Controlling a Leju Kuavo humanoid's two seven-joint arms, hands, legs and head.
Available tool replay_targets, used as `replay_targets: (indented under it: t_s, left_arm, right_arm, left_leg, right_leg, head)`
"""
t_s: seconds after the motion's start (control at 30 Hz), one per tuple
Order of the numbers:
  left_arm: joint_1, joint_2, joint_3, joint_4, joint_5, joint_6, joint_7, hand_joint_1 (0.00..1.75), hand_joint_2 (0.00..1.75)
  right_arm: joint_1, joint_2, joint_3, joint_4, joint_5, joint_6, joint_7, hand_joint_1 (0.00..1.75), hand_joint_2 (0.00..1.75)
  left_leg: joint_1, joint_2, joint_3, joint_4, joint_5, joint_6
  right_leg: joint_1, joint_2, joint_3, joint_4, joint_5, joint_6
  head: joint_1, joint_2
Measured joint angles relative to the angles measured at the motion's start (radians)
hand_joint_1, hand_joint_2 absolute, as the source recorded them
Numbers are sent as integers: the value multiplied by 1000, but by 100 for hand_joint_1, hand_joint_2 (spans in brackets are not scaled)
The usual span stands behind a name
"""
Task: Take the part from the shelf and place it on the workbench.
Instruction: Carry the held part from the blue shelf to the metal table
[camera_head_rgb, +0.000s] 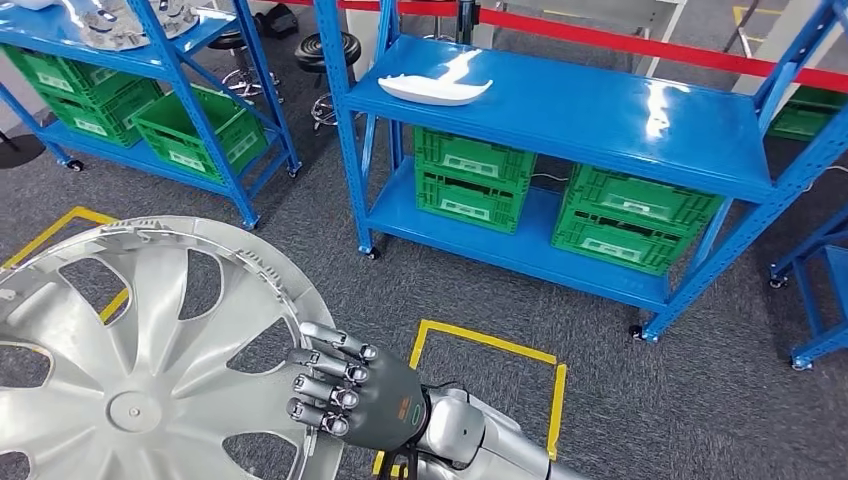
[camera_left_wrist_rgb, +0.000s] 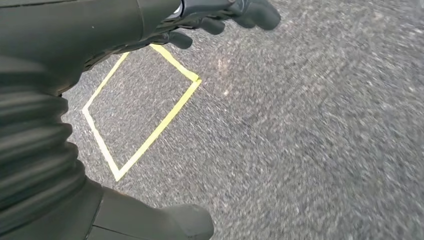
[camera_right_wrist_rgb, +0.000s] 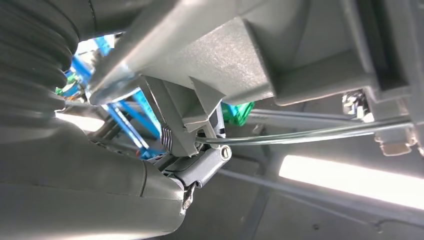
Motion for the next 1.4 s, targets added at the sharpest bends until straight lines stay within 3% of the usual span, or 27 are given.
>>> replay_targets:
  t_s: [0.03, 0.07, 0.17, 0.23, 0.27, 0.3, 0.37, 0.43, 0.47, 0.53, 0.57, 0.6, 0.67, 0.73, 0.77, 0.8, 0.83, 0.9, 0.97, 1.03, 1.07, 1.13, 1.2, 1.27, 1.3, 1.33, 1.4]
  left_arm:
    - [3, 0, 0, -1, 5, 11, -7, 0, 175]
    - [6, -1, 0, -4, 5, 26, -11, 0, 175]
    - [7, -9, 0, -32, -23, 71, -6, 0, 175]
    - [7, -17, 5, -58, -43, 81, -6, 0, 175]
    - [9, -22, 13, -73, -50, 83, -11, 0, 175]
    - [10, -27, 24, -88, -56, 84, -17, 0, 175]
    - [13, -37, 55, -107, -74, 85, -31, 0, 175]
    - [8, -40, 87, -107, -96, 85, -45, 0, 175]
    - [6, -40, 103, -103, -102, 85, -55, 0, 175]
    - [2, -40, 129, -93, -103, 85, -79, 0, 175]
    - [1, -39, 139, -87, -100, 85, -91, 0, 175]
    - [-1, -39, 148, -81, -97, 85, -101, 0, 175]
    - [-9, -38, 163, -69, -87, 84, -115, 0, 175]
    - [-17, -37, 175, -56, -79, 76, -116, 0, 175]
    - [-18, -36, 179, -50, -76, 68, -111, 0, 175]
    - [-19, -36, 184, -45, -73, 59, -103, 0, 175]
    - [-19, -35, 189, -40, -69, 52, -95, 0, 175]
    - [-20, -35, 198, -33, -64, 45, -87, 0, 175]
    - [-25, -34, 203, -29, -62, 43, -86, 0, 175]
    - [-26, -33, 208, -25, -62, 43, -85, 0, 175]
    - [-25, -33, 210, -23, -62, 43, -85, 0, 175]
    - [-26, -33, 214, -21, -61, 42, -84, 0, 175]
    - [-29, -33, 214, -19, -61, 38, -78, 0, 175]
    - [-30, -34, 214, -16, -61, 32, -69, 0, 175]
    - [-28, -34, 214, -14, -63, 30, -66, 0, 175]
    - [-27, -34, 214, -13, -69, 29, -63, 0, 175]
    - [-27, -35, 214, -11, -96, 17, -46, 0, 175]
  right_arm:
    - [1, 2, 1, 0, -2, -1, -2, 175, 175]
    - [0, 5, 2, 1, -6, -3, -4, 175, 175]
    - [-12, 9, 6, 16, -16, -16, -5, 175, 175]
    - [-19, 9, 7, 35, -15, -20, -1, 175, 175]
    - [-21, 9, 8, 43, -13, -21, 0, 175, 175]
    - [-23, 9, 8, 50, -10, -21, 1, 175, 175]
    - [-33, 10, 10, 57, -8, -20, 0, 175, 175]
    - [-50, 13, 13, 57, -12, -17, -4, 175, 175]
    - [-57, 15, 15, 57, -14, -15, -7, 175, 175]
    - [-69, 20, 19, 57, -13, -9, -12, 175, 175]
    - [-75, 23, 21, 57, -9, -7, -13, 175, 175]
    - [-80, 25, 22, 56, -3, -5, -13, 175, 175]
    - [-86, 29, 24, 53, 10, -2, -11, 175, 175]
    - [-88, 30, 24, 50, 25, -1, -5, 175, 175]
    - [-88, 30, 24, 50, 32, 0, -3, 175, 175]
    - [-89, 30, 24, 50, 39, 2, -1, 175, 175]
    - [-90, 30, 24, 49, 43, 3, -1, 175, 175]
    - [-94, 30, 24, 43, 46, 4, -1, 175, 175]
    - [-100, 30, 25, 36, 46, 4, -1, 175, 175]
    - [-104, 30, 25, 32, 46, 5, -1, 175, 175]
    - [-105, 30, 25, 30, 46, 5, -1, 175, 175]
    - [-108, 30, 26, 27, 47, 5, -1, 175, 175]
    - [-107, 28, 27, 26, 53, 7, 2, 175, 175]
    - [-102, 23, 27, 25, 64, 9, 6, 175, 175]
    - [-98, 20, 27, 24, 68, 10, 8, 175, 175]
    - [-94, 17, 27, 22, 69, 13, 11, 175, 175]
    - [-81, 12, 26, 11, 68, 22, 22, 175, 175]
  left_leg:
    - [2, -13, -1, -2, 2, 5]
    - [5, -24, 0, -5, 4, 11]
    - [11, -59, -1, -9, 11, 23]
    - [11, -87, -3, -7, 12, 26]
    - [11, -103, -4, -6, 13, 25]
    - [11, -120, -5, -3, 13, 24]
    - [14, -150, -7, 3, 13, 18]
    - [14, -174, -15, 10, 15, 5]
    - [14, -184, -19, 10, 18, -3]
    - [16, -199, -26, 6, 23, -16]
    - [16, -187, -31, 10, 21, -20]
    - [15, -161, -41, 29, 9, -23]
    - [12, -91, -85, 123, -45, -27]
    - [12, -63, -141, 247, -102, -31]
    - [12, -59, -152, 278, -109, -31]
    - [12, -56, -146, 275, -99, -29]
    - [12, -47, -119, 231, -73, -26]
    - [4, 2, -40, 94, -25, -15]
    - [-5, 33, 0, 16, -9, -3]
    - [-7, 12, -1, 8, -7, 7]
    - [-5, -2, 1, 3, -5, 12]
    - [3, -29, 7, -5, 2, 22]
    - [7, -57, 5, -6, 6, 28]
    - [7, -87, 3, -5, 7, 29]
    - [7, -103, 2, -3, 7, 29]
    - [8, -119, 2, -1, 7, 28]
    - [8, -149, 1, 4, 6, 23]
  right_leg:
    - [-2, 4, 1, 3, -3, 6]
    - [-4, 25, -4, 15, -14, 12]
    - [-10, 117, -67, 150, -88, 21]
    - [-10, 134, -124, 258, -123, 22]
    - [-11, 136, -133, 270, -114, 22]
    - [-12, 139, -127, 250, -90, 21]
    - [-17, 165, -70, 127, -25, 20]
    - [-20, 203, -31, 38, 4, 18]
    - [-18, 214, -27, 25, 3, 15]
    - [-15, 196, -27, 22, 8, 2]
    - [-15, 185, -25, 20, 11, -5]
    - [-15, 172, -24, 18, 13, -13]
    - [-12, 143, -23, 15, 16, -24]
    - [-7, 110, -25, 15, 15, -29]
    - [-5, 93, -26, 15, 14, -29]
    - [-4, 78, -26, 15, 14, -30]
    - [-3, 64, -25, 15, 13, -29]
    - [2, 39, -23, 16, 9, -25]
    - [8, 18, -20, 16, 6, -17]
    - [9, -5, -15, 13, 3, -7]
    - [8, -4, -11, 14, -1, 0]
    - [4, 48, -25, 58, -32, 13]
    - [-1, 116, -84, 179, -89, 19]
    - [-3, 136, -142, 281, -116, 21]
    - [-3, 138, -149, 283, -101, 20]
    - [-4, 143, -135, 244, -69, 19]
    - [-9, 178, -77, 107, 0, 16]
  head:
    - [0, 0]
    - [0, 0]
    - [6, 0]
    - [8, 0]
    - [8, 0]
    - [9, 0]
    - [9, 0]
    - [9, 0]
    - [10, 0]
    - [10, 0]
    - [9, 0]
    - [7, 0]
    - [1, 0]
    - [-1, 0]
    - [-1, 0]
    - [-2, 0]
    - [-2, 0]
    - [-2, 0]
    - [1, 0]
    - [4, 0]
    - [4, 0]
    - [4, 0]
    - [5, 0]
    - [7, 0]
    - [7, 0]
    - [8, 0]
    - [8, 0]
